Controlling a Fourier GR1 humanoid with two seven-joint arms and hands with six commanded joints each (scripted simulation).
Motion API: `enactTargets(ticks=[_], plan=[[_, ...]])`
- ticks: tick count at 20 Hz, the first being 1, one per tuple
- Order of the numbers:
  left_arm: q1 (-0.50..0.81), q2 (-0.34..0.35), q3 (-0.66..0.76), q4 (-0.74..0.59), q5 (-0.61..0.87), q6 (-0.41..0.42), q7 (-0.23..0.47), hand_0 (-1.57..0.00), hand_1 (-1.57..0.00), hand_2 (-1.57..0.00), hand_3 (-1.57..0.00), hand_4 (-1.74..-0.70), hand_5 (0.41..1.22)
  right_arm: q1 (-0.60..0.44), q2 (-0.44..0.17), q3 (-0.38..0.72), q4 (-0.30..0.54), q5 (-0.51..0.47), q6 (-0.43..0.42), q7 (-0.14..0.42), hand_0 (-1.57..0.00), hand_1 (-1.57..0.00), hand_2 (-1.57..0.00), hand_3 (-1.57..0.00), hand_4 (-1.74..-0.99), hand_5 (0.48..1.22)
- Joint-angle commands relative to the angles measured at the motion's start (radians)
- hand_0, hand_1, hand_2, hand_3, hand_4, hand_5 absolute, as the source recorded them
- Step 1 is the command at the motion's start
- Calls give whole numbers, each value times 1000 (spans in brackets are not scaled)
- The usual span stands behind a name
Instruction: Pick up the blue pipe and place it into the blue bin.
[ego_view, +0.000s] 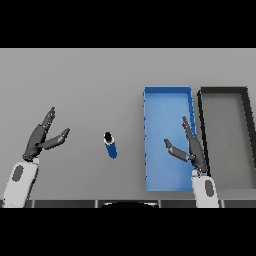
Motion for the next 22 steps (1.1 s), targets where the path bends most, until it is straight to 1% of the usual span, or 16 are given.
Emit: enactTargets(ticks=[1,2,5,7,8,9,10,11,12,13,14,15,17,20,21,22], plan=[[-3,9,4,19,3,-23,-18,1,1,1,1,-1188,603,15,-8,12,-27,11,4,13,1,1,1,1,-1244,596],[0,10,-4,15,0,-35,-26,1,1,1,1,-1183,603,16,-5,17,-27,18,1,33,1,1,1,1,-1241,594],[9,49,-25,-18,-13,-87,-52,1,1,1,1,-1162,605,7,-15,14,-26,13,11,47,1,1,1,1,-1226,593],[35,65,-68,-40,-14,-164,-62,1,1,1,1,-1168,592,12,-19,17,-21,17,15,26,1,1,1,1,-1226,596],[46,74,-85,-75,-4,-189,-45,1,1,1,1,-1181,584,11,-21,15,-21,15,15,13,1,1,1,1,-1228,601],[44,77,-100,-85,-2,-206,-24,1,1,1,1,-1187,573,3,-19,14,-21,10,18,16,1,1,1,1,-1232,604],[61,83,-121,-120,-9,-220,-22,1,1,1,1,-1184,557,4,-21,17,-23,7,26,12,1,1,1,1,-1234,609],[65,81,-140,-137,-18,-224,0,1,1,1,1,-1182,544,1,-18,18,-19,4,27,6,1,1,1,1,-1242,618],[57,70,-156,-147,-20,-229,19,1,1,1,1,-1187,532,-3,-14,18,-15,2,27,8,1,1,1,1,-1254,626],[54,63,-169,-164,-21,-230,29,1,1,1,1,-1196,523,2,-16,18,-21,-2,32,-6,1,1,1,1,-1266,633],[56,52,-191,-183,-30,-235,29,1,1,1,1,-1204,517,-3,-16,16,-19,-5,34,-5,1,1,1,1,-1273,636],[51,39,-212,-180,-44,-242,41,1,1,1,1,-1204,508,-4,-20,13,-14,-2,32,5,1,1,1,1,-1279,638],[34,6,-243,-165,-72,-242,64,1,1,1,1,-1207,494,3,-12,21,-25,3,30,3,1,1,1,1,-1290,646],[18,-59,-283,-148,-123,-214,51,1,1,1,1,-1207,479,-4,-16,16,-17,9,24,17,1,1,1,1,-1294,653],[17,-79,-293,-139,-141,-204,30,1,1,1,1,-1210,483,12,-17,16,-20,8,25,8,1,1,1,1,-1296,651],[15,-88,-303,-133,-162,-196,16,1,1,1,1,-1216,491,3,-15,13,-23,0,26,15,1,1,1,1,-1300,652]])
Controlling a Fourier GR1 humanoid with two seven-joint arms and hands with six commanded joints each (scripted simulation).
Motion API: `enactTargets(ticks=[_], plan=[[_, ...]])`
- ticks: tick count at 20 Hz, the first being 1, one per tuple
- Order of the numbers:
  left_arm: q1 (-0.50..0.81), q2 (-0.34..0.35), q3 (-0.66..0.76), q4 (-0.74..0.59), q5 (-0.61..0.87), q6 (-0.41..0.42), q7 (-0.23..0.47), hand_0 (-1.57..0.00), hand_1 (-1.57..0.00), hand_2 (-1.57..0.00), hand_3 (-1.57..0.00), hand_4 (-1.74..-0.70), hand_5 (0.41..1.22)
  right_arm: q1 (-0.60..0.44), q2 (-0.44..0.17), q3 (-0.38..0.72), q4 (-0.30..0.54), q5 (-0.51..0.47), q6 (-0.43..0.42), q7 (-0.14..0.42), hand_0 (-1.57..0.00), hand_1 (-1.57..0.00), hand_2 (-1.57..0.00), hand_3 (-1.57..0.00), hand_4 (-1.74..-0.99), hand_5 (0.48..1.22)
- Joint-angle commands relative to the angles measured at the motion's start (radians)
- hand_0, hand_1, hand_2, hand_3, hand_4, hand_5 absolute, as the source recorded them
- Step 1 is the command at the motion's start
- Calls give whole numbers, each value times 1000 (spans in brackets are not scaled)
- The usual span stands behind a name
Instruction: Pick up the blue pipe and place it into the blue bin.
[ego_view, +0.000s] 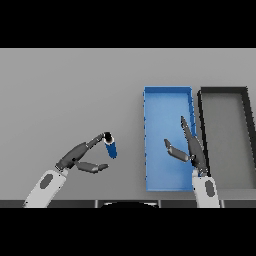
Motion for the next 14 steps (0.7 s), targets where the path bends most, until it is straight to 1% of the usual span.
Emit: enactTargets(ticks=[1,2,5,6,7,9,10,11,12,13,14], plan=[[-15,-27,-7,21,-16,17,9,1,1,1,1,-1220,495,-8,-2,-5,0,-10,6,7,1,1,1,1,-1305,652],[-22,-45,-10,37,-26,25,-6,1,1,1,1,-1225,499,-1,-4,-9,2,-17,10,0,1,1,1,1,-1306,651],[-64,-105,-15,90,-36,45,7,1,1,1,1,-1223,502,6,2,0,-1,-6,7,-1,1,1,1,1,-1318,654],[-74,-132,-19,119,-38,47,-2,1,1,1,1,-1220,502,10,-5,-8,1,-11,8,-1,1,1,1,1,-1320,655],[-87,-148,-22,143,-46,49,-12,1,1,1,1,-1212,499,11,-13,-11,2,-7,9,-9,1,1,1,1,-1318,657],[-108,-175,-37,178,-89,76,-30,1,1,1,1,-1177,492,12,-5,-4,-4,-5,7,12,1,1,1,1,-1324,662],[-126,-186,-40,195,-106,87,-25,1,1,1,1,-1162,490,20,-5,-4,-3,-5,9,5,1,1,1,1,-1326,665],[-121,-192,-42,198,-104,84,-42,1,1,1,1,-1160,491,21,-3,-4,-10,-2,2,4,1,1,1,1,-1323,665],[-123,-216,-47,220,-98,79,-44,1,1,1,1,-1175,500,31,-7,-2,-16,-1,5,3,1,1,1,1,-1319,665],[-127,-220,-41,219,-78,66,-39,1,1,1,1,-1190,512,33,-2,0,-23,-1,2,3,1,1,1,1,-1319,664],[-139,-242,-35,238,-57,55,-41,1,1,-24,-17,-1215,536,26,-7,-8,-15,-7,5,13,1,1,1,1,-1321,664]])
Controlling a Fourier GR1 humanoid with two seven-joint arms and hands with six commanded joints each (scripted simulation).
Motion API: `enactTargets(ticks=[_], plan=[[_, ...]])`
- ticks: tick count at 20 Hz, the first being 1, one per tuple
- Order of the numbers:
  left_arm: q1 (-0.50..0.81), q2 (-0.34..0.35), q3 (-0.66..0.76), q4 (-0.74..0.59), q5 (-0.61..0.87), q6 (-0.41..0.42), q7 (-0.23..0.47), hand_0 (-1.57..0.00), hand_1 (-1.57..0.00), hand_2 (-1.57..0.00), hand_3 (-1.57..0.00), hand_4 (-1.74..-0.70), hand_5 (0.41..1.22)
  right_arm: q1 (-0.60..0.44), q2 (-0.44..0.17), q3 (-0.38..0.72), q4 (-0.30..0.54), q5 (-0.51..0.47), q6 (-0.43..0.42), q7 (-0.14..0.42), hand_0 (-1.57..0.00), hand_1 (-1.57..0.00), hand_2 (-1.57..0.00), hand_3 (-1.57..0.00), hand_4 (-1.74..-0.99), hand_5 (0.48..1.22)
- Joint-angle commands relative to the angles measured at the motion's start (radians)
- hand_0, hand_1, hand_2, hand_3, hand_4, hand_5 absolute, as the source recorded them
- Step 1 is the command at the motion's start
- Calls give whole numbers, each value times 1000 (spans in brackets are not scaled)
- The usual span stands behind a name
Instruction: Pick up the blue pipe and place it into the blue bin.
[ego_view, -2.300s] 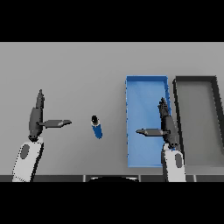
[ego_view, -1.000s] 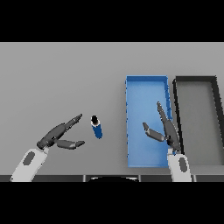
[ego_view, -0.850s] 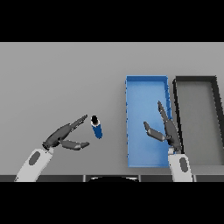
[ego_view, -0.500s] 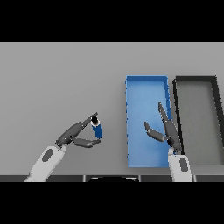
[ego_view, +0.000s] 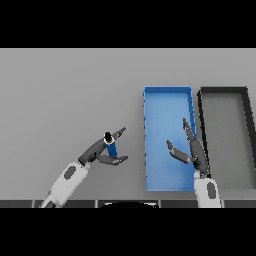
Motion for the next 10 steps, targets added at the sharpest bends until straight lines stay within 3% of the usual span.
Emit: enactTargets(ticks=[1,2,3,4,6,8,10], plan=[[-10,-7,7,20,5,-2,-7,1,1,-79,-69,-1240,566,-6,0,0,-1,-4,3,3,1,1,1,1,-1322,664],[-3,-19,3,19,12,-7,-21,-3,-89,-208,-197,-1275,607,-4,-1,-1,-6,-6,4,-2,1,1,1,1,-1320,664],[-7,-27,11,23,34,-19,-13,-93,-246,-390,-472,-1306,730,1,-3,1,-8,-6,7,-7,1,1,1,1,-1319,663],[-1,-38,17,27,53,-23,-10,-340,-501,-626,-692,-1389,828,-4,1,2,-6,-6,6,-8,1,1,1,1,-1322,666],[9,-50,17,29,59,-28,-24,-783,-886,-966,-979,-1509,969,-14,2,2,3,5,-3,-3,1,1,1,1,-1313,665],[13,-57,9,20,48,-23,-15,-1067,-1133,-1184,-1183,-1589,1060,-3,-4,-1,-7,-2,2,1,1,1,1,1,-1310,665],[10,-58,-5,11,26,-5,-15,-1248,-1290,-1323,-1306,-1639,1118,7,-7,4,-8,6,4,-12,1,1,1,1,-1302,666]])
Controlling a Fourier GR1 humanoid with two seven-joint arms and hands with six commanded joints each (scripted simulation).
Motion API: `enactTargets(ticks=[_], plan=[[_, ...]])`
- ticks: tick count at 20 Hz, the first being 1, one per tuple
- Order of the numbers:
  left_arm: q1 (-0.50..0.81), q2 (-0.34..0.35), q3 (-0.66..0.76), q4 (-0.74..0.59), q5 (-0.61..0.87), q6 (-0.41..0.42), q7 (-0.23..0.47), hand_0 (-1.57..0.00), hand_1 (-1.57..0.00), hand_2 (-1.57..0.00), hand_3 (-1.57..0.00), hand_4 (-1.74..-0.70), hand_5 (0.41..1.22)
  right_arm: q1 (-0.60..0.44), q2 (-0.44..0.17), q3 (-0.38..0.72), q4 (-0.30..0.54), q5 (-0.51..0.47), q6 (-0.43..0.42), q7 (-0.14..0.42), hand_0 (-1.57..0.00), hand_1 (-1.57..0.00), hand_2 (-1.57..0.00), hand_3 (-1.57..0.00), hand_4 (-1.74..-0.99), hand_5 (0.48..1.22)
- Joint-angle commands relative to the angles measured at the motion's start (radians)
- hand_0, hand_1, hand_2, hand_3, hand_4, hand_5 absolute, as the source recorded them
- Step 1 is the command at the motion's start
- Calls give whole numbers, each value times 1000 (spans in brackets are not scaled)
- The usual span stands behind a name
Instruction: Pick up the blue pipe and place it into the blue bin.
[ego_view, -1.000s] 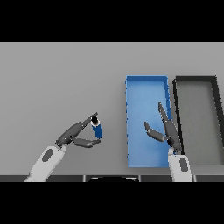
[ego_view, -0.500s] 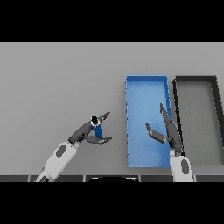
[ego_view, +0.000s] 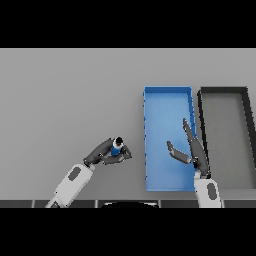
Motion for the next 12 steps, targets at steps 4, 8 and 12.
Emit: enactTargets(ticks=[4,8,12], plan=[[-1,-8,1,-34,8,10,-35,-1439,-1456,-1470,-1419,-1690,1179,-33,1,0,18,10,-7,8,1,1,1,1,-1281,662],[-19,-31,-11,-130,26,18,-53,-1517,-1524,-1529,-1447,-1714,1204,-25,-2,-1,15,6,-1,-2,1,1,1,1,-1280,663],[-66,-52,-24,-180,27,19,12,-1549,-1552,-1554,-1449,-1721,1214,-35,-10,0,37,34,-13,1,1,1,1,1,-1278,682]])
